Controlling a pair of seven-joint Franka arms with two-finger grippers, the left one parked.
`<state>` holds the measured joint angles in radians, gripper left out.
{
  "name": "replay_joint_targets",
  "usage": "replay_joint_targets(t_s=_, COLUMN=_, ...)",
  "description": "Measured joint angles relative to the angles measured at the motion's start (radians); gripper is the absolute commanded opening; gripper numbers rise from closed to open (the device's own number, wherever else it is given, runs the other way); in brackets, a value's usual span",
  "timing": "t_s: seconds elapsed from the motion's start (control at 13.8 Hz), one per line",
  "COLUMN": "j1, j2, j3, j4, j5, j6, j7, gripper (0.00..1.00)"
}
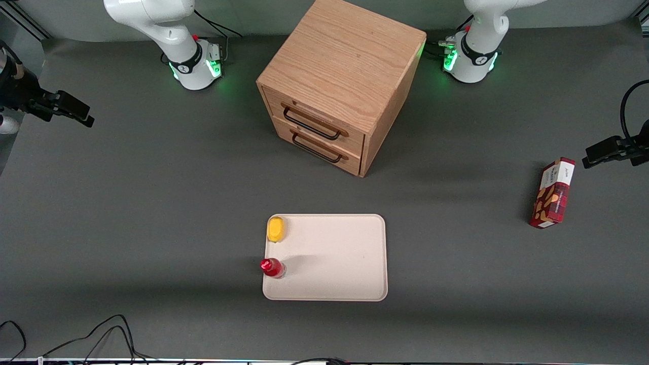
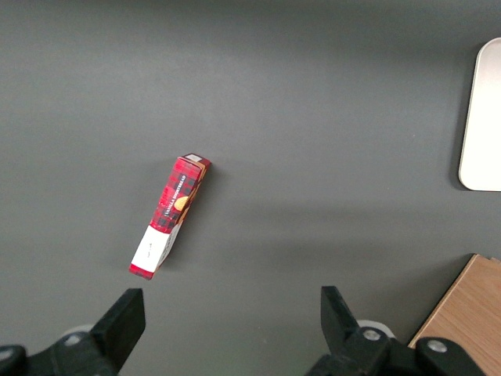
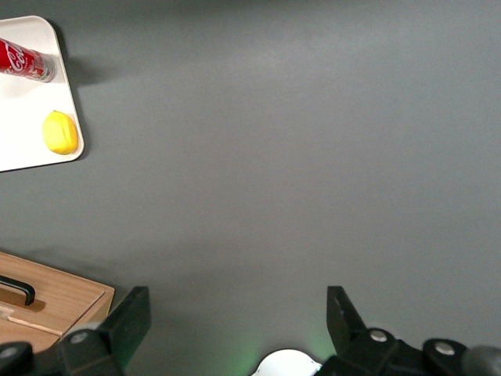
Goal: Open upper drawer
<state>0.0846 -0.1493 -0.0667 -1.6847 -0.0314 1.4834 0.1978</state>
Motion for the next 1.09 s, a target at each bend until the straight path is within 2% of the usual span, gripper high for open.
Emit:
replay_joint_targets(t_s=0.22, j1=0.000, j2=0.000, j3=0.000, j4=0.003, j5=0.002, j6=-0.011, j7=0.000, gripper=1.00)
replay_joint_targets(t_s=0.51, j1=0.000, j2=0.001, j3=-0.007, j4=0.014, j5=0.069, j6=-0.014, j7=-0.001, gripper=1.00)
replay_joint_targets(t_s=0.65, j1=0.004, j2=0.001, j3=0.000, j4=0.029, j5=0.098, j6=-0.075, j7=-0.029, gripper=1.00)
replay_joint_targets(t_s=0.8, j1=0.011, j2=0.001, j3=0.026, j4=0.052, j5=0.176, j6=-0.165, j7=-0.153, gripper=1.00)
replay_joint_targets(t_s=1.09, j1=0.015, j2=0.060, j3=0.077, j4=0.103, j5=0.312, j6=-0.193, j7=-0.475, gripper=1.00)
